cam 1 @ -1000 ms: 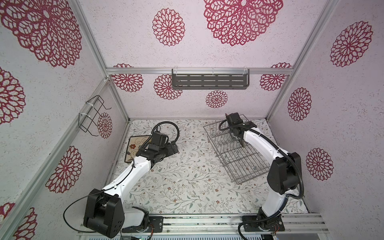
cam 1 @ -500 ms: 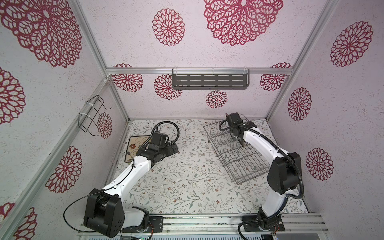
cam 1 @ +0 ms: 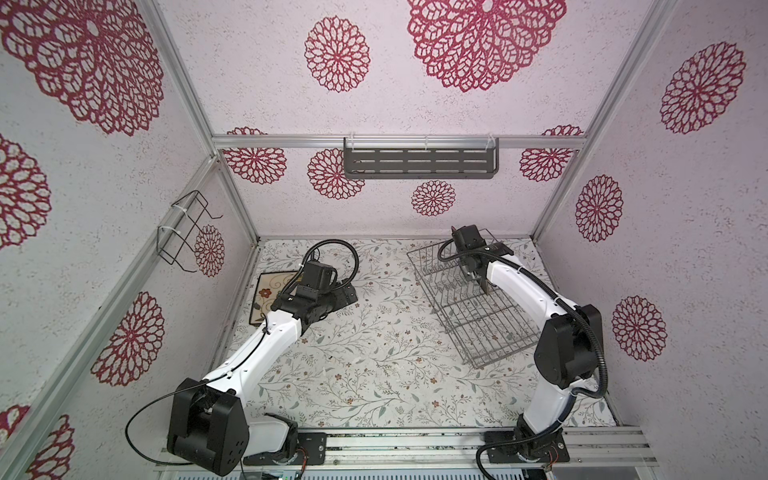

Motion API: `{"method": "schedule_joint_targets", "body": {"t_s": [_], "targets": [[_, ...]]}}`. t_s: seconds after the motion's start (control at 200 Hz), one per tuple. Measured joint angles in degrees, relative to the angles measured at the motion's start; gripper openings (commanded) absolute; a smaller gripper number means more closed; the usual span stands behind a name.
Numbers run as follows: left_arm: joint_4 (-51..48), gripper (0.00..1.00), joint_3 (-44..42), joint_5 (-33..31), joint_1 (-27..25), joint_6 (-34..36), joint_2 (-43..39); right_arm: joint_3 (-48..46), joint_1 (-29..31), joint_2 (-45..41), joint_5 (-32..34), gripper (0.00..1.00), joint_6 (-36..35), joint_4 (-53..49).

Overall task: Unload the plates from the dish rack
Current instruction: 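Grasp the dark plate's top edge with the right gripper and lift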

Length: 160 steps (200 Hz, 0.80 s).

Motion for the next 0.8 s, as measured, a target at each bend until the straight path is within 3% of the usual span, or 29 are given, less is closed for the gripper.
{"method": "schedule_joint_targets", "body": {"t_s": [0.801], "targets": [[-1.51, 0.98, -0.22, -0.63, -0.76, -2.99, -7.32, 0.0, 3.58, -6.43, 4.44, 0.0, -2.1, -0.94]]}}
